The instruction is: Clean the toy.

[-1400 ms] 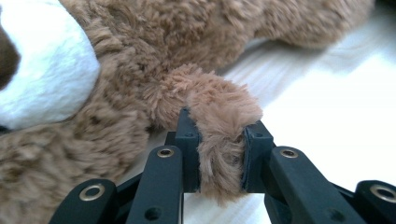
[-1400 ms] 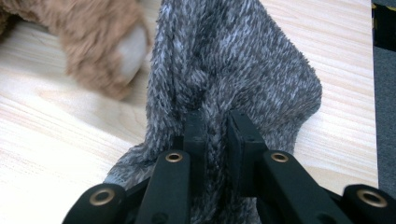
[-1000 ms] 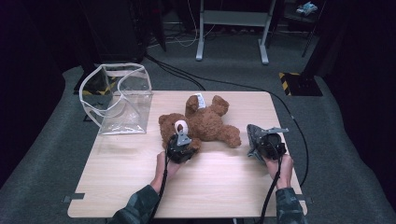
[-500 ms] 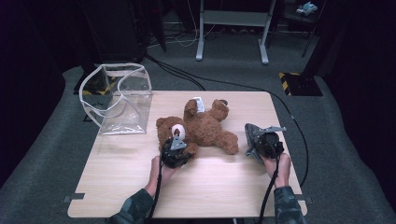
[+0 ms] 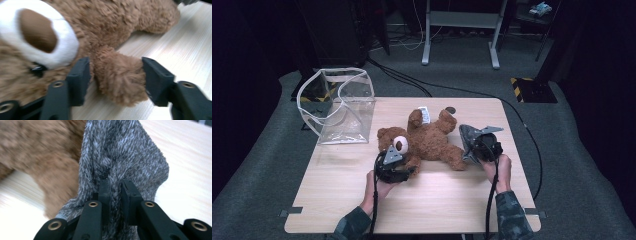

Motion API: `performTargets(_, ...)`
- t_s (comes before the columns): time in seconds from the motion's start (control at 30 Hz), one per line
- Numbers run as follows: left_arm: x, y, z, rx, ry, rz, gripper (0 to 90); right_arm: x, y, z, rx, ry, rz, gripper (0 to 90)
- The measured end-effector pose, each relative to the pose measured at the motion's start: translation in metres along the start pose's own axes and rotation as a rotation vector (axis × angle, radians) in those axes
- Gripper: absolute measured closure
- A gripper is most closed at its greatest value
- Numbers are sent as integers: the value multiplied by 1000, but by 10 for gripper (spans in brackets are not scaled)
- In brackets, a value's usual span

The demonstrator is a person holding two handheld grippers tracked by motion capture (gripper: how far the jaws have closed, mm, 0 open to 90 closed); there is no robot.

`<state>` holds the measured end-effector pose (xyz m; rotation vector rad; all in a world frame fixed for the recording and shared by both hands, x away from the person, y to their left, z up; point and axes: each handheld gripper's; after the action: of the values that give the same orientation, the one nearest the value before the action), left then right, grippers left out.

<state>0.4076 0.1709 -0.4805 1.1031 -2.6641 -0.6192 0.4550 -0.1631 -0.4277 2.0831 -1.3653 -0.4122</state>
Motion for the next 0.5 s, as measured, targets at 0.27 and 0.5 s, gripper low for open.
performTargets(0.27,-20,28,5,46,49,-155,299,-21,-26,-17,-28,55,-35,791)
performTargets(0.5,-46,24,26,-67,108,-220,240,-22,-37,-9,-58,38,-37,793)
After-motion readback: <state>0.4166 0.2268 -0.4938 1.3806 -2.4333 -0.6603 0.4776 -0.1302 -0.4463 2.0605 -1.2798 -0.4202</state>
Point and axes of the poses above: each handheld gripper's, and its own axes: y roughly backward along the jaws, z roughly out of its underside, x roughly to its right, and after that the axes turned 6 degrees about x, right-handed
